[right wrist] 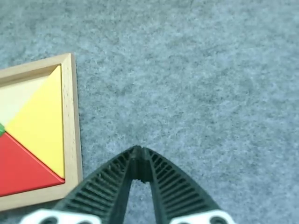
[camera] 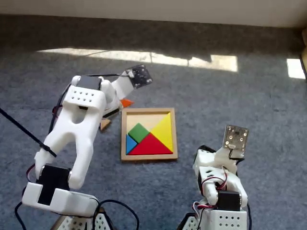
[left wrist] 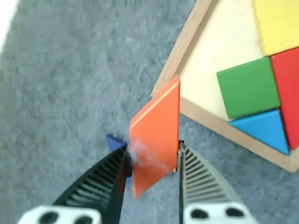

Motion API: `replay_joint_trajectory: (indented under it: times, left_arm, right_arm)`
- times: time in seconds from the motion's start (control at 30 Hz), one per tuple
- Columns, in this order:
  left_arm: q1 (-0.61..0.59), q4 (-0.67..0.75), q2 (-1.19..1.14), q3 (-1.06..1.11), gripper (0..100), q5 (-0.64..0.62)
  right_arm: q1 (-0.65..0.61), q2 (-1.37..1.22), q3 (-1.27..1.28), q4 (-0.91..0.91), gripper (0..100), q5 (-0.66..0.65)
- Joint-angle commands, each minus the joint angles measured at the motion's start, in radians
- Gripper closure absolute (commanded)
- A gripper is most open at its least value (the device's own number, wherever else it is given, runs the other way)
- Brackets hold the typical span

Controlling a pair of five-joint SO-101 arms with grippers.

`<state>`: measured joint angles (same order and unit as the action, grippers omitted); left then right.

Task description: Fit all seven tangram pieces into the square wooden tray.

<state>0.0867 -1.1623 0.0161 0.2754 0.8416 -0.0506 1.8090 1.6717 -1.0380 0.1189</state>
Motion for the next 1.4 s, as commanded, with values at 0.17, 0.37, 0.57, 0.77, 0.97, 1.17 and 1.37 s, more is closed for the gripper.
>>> replay_joint_trajectory:
  times: [0.17,0.37,0.57,0.77,0.97,1.17,1.37]
  left_arm:
    - [0.133,0.091,0.05,-0.018,99,0.023]
    - [0.234,-0.124,0.054,-0.016,99,0.003]
    - [0.3,-0.189,0.045,0.002,99,-0.114]
    - [0.352,-0.115,0.045,0.104,98,-0.112]
    - [0.352,-0.106,0.047,0.117,88,-0.12]
    - [0.367,-0.141,0.054,0.119,88,-0.12]
    - [0.443,-0.158,0.053,0.114,85,-0.222]
  right_arm:
    - [0.012,-0.002,0.137,-0.001,99.3,0.008]
    - [0.012,-0.002,0.137,-0.001,99.3,0.008]
    - [0.012,-0.002,0.137,-0.001,99.3,0.008]
    - [0.012,-0.002,0.137,-0.001,99.3,0.008]
    - [0.012,-0.002,0.137,-0.001,99.3,0.008]
    - [0.012,-0.002,0.137,-0.001,99.3,0.008]
    - [0.012,-0.002,0.137,-0.001,99.3,0.008]
